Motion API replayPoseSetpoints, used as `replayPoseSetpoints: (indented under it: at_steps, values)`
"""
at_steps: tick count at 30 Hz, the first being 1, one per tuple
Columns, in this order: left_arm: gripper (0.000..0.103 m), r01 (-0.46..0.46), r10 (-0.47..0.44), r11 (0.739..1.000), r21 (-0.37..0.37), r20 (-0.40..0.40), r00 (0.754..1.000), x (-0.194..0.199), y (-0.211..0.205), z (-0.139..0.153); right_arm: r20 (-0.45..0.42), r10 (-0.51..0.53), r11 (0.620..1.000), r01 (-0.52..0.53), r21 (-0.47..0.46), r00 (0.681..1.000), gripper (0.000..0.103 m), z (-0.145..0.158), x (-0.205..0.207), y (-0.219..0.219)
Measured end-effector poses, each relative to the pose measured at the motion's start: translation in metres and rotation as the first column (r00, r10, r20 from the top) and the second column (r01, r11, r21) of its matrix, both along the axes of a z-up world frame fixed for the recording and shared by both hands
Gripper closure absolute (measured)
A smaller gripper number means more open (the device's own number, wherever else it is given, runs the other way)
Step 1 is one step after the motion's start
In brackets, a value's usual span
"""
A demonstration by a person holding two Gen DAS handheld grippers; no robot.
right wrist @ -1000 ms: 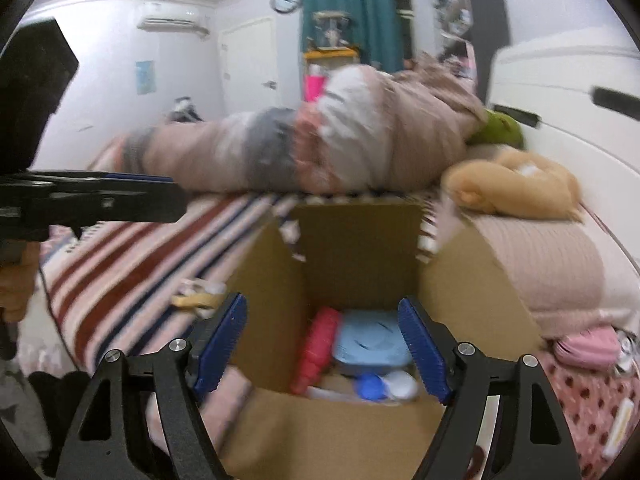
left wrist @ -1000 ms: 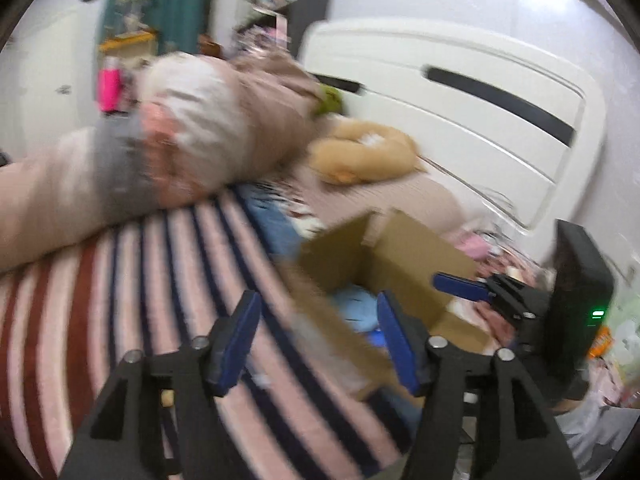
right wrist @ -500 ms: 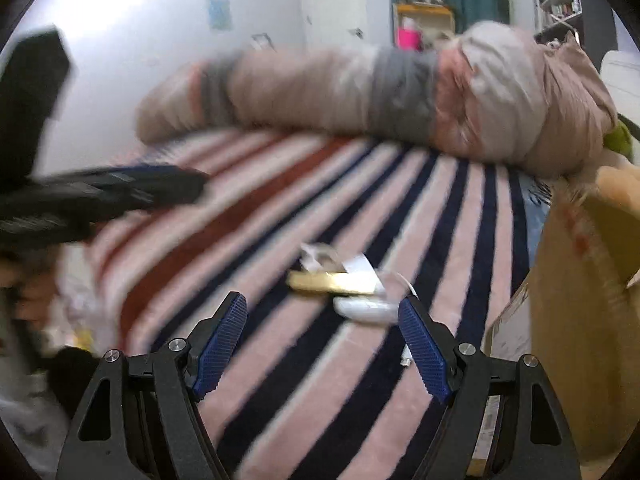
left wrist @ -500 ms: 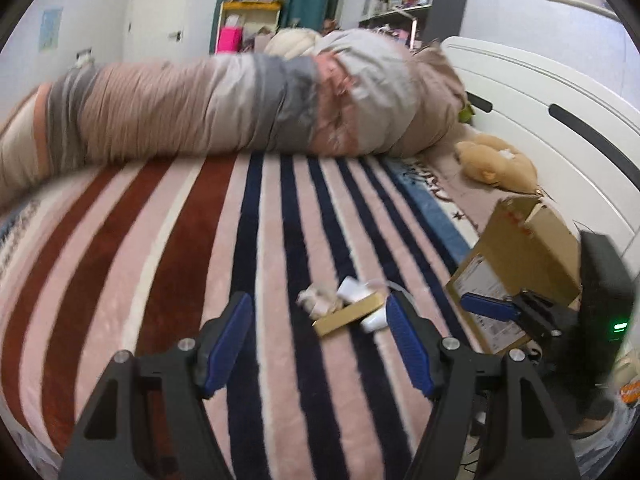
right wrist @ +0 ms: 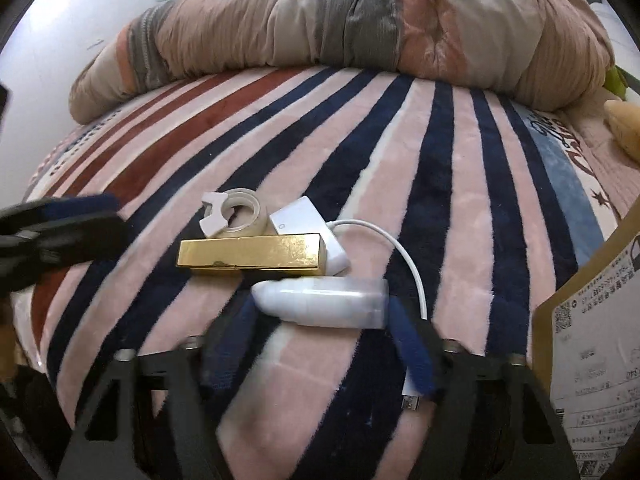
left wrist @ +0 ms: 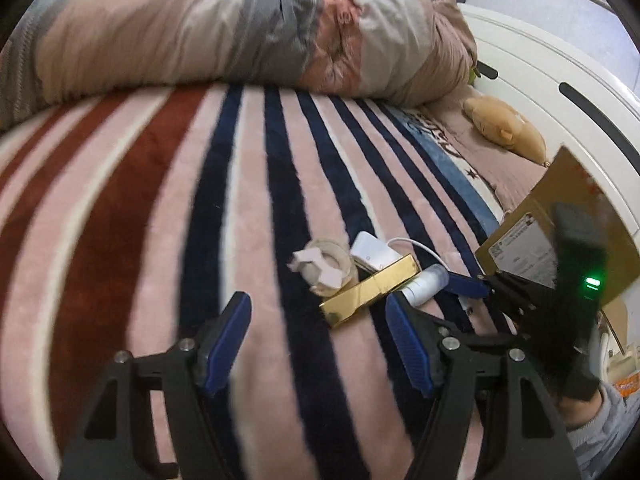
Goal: Organize rigid objects
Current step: 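Grasp the white spray bottle with the right gripper while the left grasps the gold bar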
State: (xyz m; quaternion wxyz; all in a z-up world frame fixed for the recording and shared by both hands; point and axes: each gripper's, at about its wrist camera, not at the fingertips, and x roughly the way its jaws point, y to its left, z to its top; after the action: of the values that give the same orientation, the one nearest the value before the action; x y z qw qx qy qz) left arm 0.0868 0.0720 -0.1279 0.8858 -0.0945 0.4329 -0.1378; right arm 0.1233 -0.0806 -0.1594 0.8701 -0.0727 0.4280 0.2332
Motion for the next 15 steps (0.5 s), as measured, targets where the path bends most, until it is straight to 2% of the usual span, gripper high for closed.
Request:
replayPoseSetpoints:
  at_steps: [3,6,8,11,15]
  values:
    - [0.038,0.028,-0.028,1.0,-0.014,-0.033,0.999,0.018,-0.015,-0.02,0.001,-0.004,1.0,0.004,0.001,1.0,0.043,0.003,0.0,-0.004]
    - [0.048,0.037,-0.038,0.999,-0.029,-0.041,0.998,0.019,-0.025,-0.028,-0.003,0.007,1.0,-0.007,-0.008,1.0,0.043,0.003,-0.003,-0.01]
    - [0.064,0.047,-0.048,0.999,-0.025,-0.045,0.998,0.015,-0.029,-0.026,0.007,0.024,0.999,-0.023,-0.022,1.0,0.043,0.004,-0.012,-0.014]
    - [0.078,0.091,-0.091,0.996,-0.009,-0.053,0.994,-0.001,-0.034,-0.022,0.027,0.036,0.999,-0.035,-0.033,0.999,0.043,0.006,-0.023,-0.02]
    - [0.08,0.117,-0.117,0.993,0.006,-0.058,0.991,-0.016,-0.041,-0.018,0.022,0.049,0.999,-0.048,-0.009,0.999,0.043,0.006,-0.031,-0.028]
